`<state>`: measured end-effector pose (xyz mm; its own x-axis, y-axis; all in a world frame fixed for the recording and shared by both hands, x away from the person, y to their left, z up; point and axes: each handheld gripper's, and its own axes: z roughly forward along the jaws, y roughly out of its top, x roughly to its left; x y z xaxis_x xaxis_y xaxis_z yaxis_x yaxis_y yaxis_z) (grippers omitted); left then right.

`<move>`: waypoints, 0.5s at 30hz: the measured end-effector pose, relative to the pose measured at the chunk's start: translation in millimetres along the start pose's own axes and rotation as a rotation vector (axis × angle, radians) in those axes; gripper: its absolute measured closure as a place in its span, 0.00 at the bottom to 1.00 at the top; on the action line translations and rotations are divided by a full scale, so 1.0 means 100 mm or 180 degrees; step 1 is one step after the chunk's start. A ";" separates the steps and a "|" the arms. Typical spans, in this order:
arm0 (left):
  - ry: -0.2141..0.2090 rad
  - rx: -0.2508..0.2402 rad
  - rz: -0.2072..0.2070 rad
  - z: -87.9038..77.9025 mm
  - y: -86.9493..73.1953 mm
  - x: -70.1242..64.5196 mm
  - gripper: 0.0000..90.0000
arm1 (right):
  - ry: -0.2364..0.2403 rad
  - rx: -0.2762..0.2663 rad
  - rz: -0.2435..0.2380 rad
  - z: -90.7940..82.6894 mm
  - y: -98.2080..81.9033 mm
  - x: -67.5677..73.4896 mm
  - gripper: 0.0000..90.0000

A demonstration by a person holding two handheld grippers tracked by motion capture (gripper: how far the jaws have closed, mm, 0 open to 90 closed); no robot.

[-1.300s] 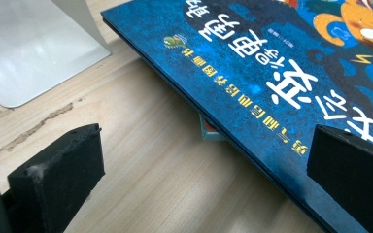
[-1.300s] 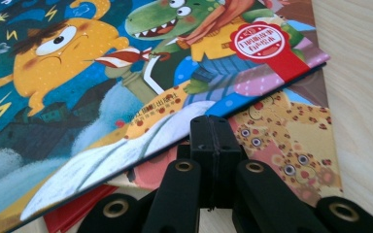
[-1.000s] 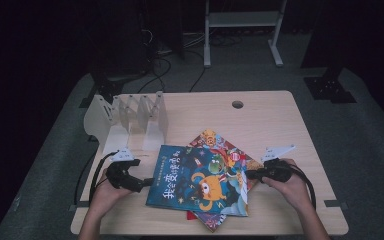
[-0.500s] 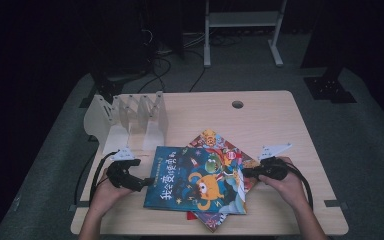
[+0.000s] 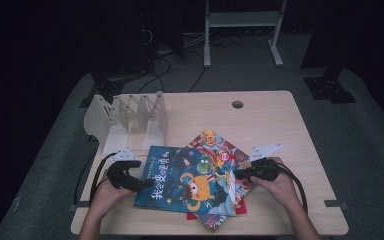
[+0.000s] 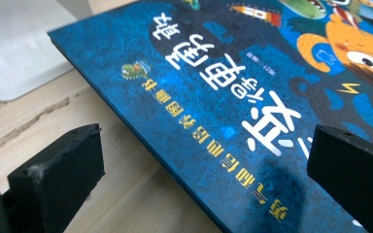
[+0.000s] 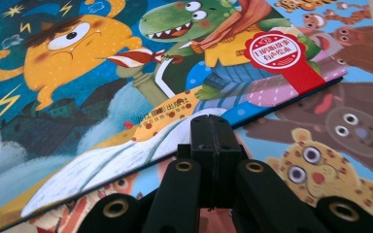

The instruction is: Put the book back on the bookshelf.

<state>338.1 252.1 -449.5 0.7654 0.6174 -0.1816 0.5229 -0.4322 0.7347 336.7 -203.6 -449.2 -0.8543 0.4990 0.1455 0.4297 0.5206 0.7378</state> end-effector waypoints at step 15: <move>-0.0200 0.0014 -0.0228 0.01 -0.09 0.10 0.00 | 0.0033 0.0010 -0.0056 0.08 0.06 0.06 0.99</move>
<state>342.0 261.5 -458.7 0.7480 0.6044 -0.2744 0.5787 -0.3914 0.7155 336.4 -191.4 -448.9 -0.8648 0.4824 0.1393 0.4154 0.5315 0.7382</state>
